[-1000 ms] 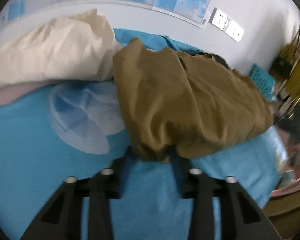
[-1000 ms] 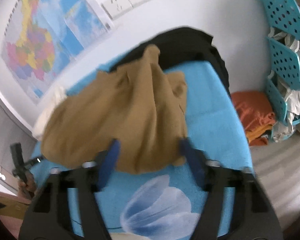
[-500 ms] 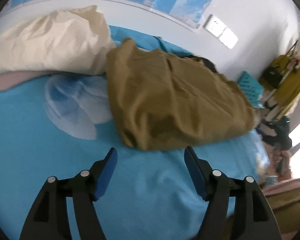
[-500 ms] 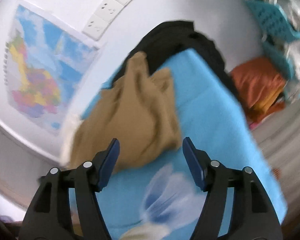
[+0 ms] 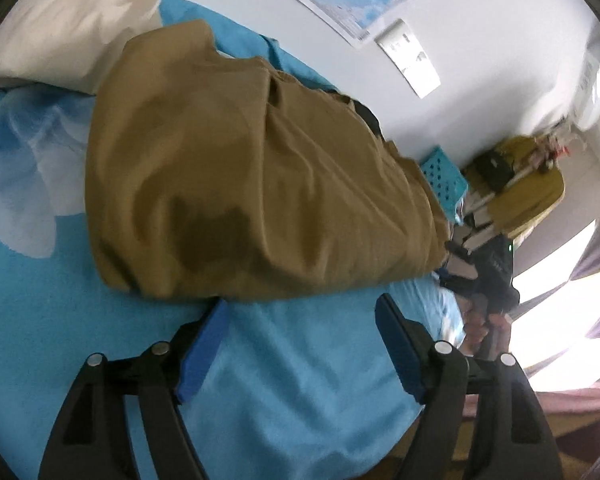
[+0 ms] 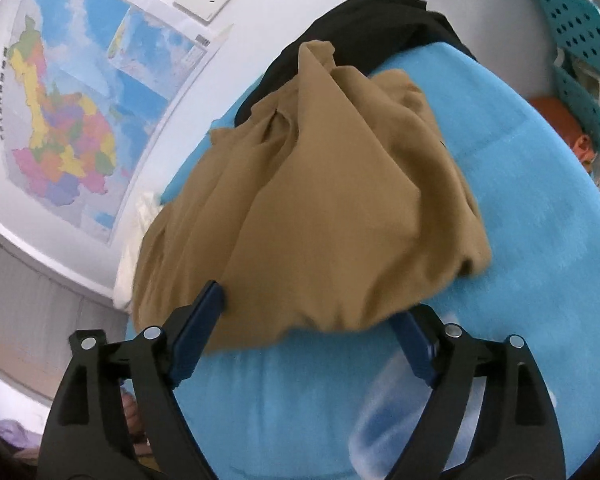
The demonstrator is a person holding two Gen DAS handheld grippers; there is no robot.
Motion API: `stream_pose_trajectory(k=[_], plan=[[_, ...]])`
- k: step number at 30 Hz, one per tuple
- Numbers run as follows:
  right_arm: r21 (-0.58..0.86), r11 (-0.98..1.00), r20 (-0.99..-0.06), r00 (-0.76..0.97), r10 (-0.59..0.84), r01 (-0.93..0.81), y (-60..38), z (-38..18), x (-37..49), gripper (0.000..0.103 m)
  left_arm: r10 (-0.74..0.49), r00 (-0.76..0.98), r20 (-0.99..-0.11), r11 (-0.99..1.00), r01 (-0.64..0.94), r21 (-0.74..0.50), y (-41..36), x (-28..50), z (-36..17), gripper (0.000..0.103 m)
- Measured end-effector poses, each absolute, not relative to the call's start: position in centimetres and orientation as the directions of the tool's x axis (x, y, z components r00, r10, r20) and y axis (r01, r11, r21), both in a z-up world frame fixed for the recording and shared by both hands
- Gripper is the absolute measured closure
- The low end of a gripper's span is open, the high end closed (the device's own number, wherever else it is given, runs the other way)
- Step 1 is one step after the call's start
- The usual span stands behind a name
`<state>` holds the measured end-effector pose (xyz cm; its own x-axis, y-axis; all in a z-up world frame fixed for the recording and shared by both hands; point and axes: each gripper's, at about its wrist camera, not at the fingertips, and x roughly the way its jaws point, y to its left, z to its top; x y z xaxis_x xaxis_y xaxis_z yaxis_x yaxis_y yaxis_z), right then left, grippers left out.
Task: Fold large clothes
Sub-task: 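Slide both open grippers under the folded brown shirt bundle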
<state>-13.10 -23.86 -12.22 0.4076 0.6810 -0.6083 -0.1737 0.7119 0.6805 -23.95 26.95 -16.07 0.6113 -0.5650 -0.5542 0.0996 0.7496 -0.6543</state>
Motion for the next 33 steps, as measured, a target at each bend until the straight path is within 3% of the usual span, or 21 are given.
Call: stream_pose_trajectory(k=[7,17,29,31,33], plan=[[0.68,0.72,-0.619,0.416,0.666,-0.141,-24.1,-12.3,-13.6,0.021,-0.503,0.631,-0.591,0.765,0.006,-0.644,26.2,-22.9,-15.5,0.028],[0.707,0.697,-0.612,0.39,0.689,-0.12,-22.9,-12.4,-13.4,0.014,-0.348,0.632,-0.693,0.888,-0.016,-0.46,22.9,-22.4,-14.5,0.018],[0.755,0.652,-0.581,0.388,0.715,-0.072,-20.6,-12.4,-11.8,0.004,-0.359,0.637,-0.682,0.887,0.006,-0.461,23.3,-22.9,-14.7,0.016],[0.746,0.661,-0.589,0.382,0.712,-0.083,-19.6,-12.3,-11.5,0.005,-0.368,0.637,-0.677,0.882,0.008,-0.471,23.4,-22.9,-14.8,0.015],[0.763,0.642,-0.577,0.365,0.731,-0.079,-19.0,-12.0,-10.9,0.018,-0.372,0.636,-0.676,0.879,0.007,-0.477,23.4,-22.9,-14.7,0.014]])
